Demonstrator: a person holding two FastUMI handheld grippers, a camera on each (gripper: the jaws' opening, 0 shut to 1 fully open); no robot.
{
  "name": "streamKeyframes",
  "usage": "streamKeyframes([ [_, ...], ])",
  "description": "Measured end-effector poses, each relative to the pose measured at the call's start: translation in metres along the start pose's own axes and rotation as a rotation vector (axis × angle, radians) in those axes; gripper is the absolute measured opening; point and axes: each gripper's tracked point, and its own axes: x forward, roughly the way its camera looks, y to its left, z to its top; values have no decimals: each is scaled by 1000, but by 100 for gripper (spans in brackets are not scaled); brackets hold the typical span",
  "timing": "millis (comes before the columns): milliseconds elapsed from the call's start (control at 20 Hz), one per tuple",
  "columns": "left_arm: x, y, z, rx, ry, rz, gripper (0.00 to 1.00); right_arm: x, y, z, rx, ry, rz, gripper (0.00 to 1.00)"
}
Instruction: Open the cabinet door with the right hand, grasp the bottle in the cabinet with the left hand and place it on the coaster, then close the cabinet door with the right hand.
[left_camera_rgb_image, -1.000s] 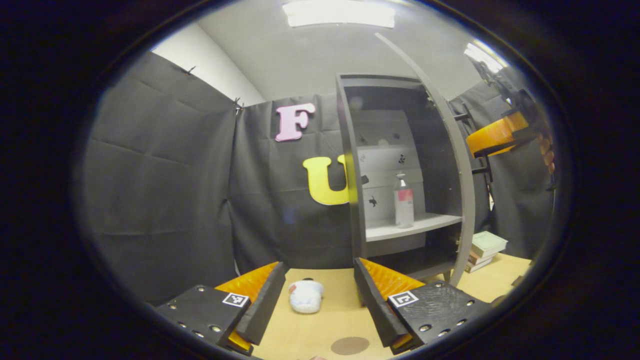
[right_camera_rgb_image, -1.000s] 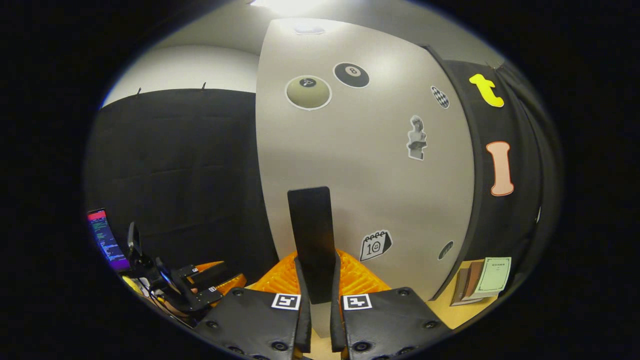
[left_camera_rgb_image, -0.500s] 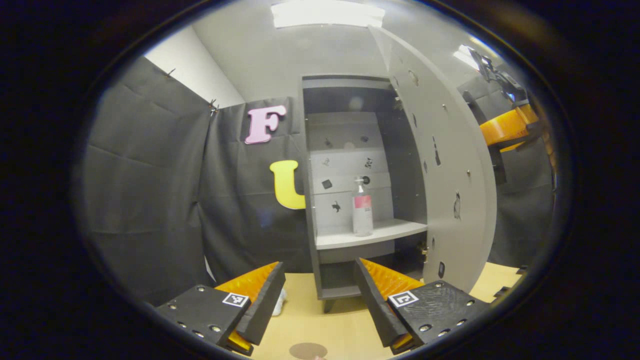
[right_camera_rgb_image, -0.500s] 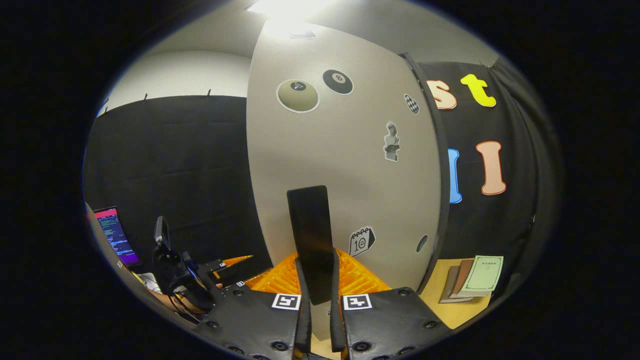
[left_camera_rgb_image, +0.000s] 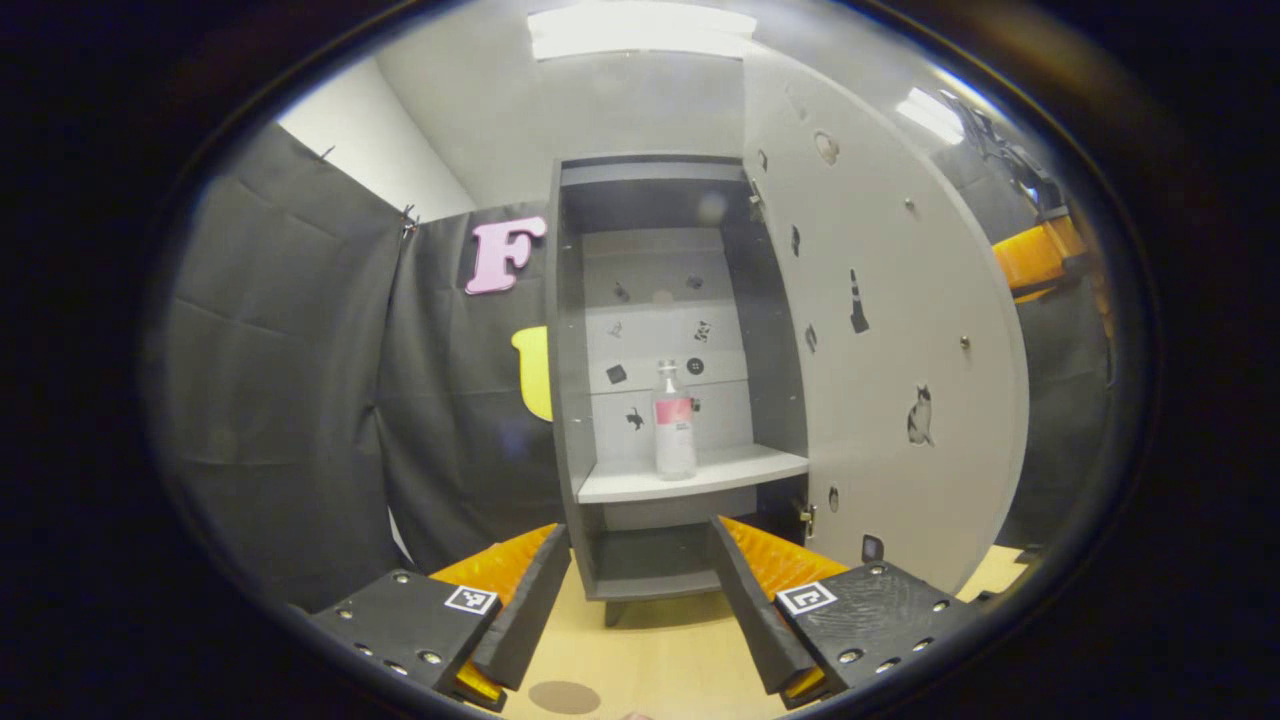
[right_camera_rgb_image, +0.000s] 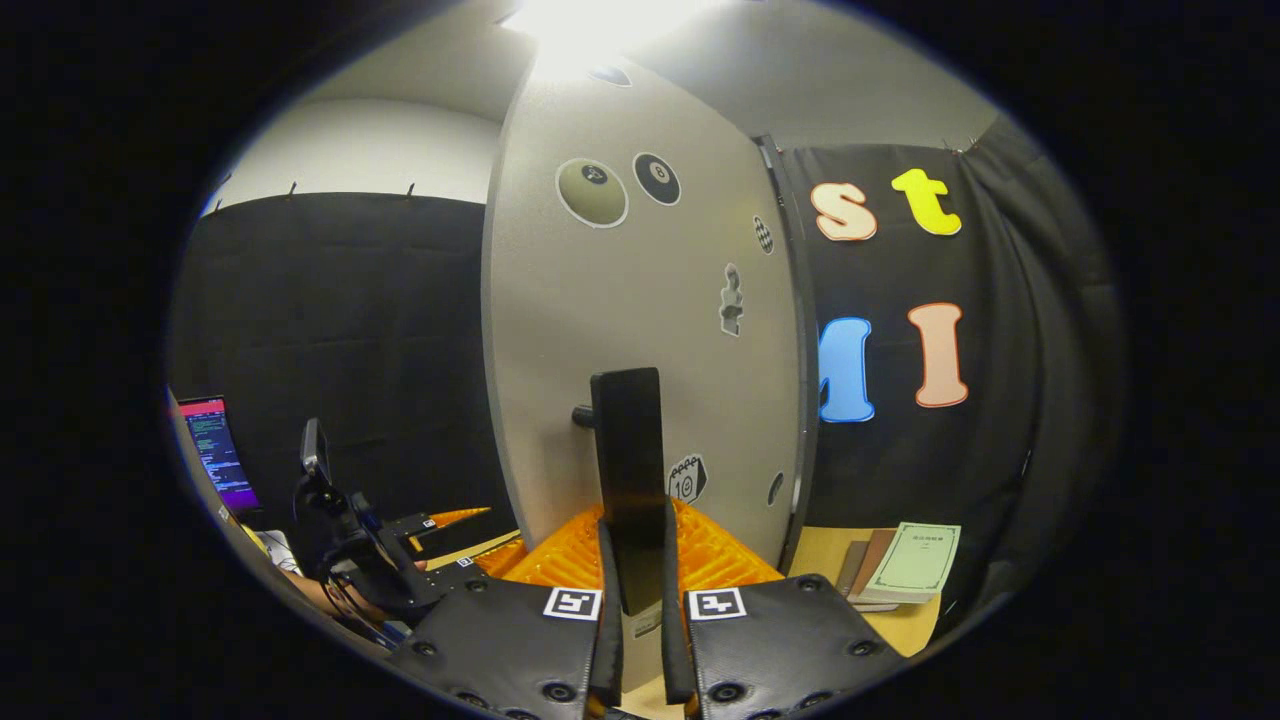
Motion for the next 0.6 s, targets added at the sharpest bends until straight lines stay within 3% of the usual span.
streamKeyframes([
  [250, -2, -33, 8, 23, -3, 6, 84, -13, -43, 7, -104, -24, -130, 18],
  [400, -3, -48, 12, 40, -2, 2, 84, -22, -74, 4, -75, -35, -197, 17],
  [600, 14, -70, 24, 37, -7, -47, 85, -46, -65, -5, 78, -39, -93, 15],
])
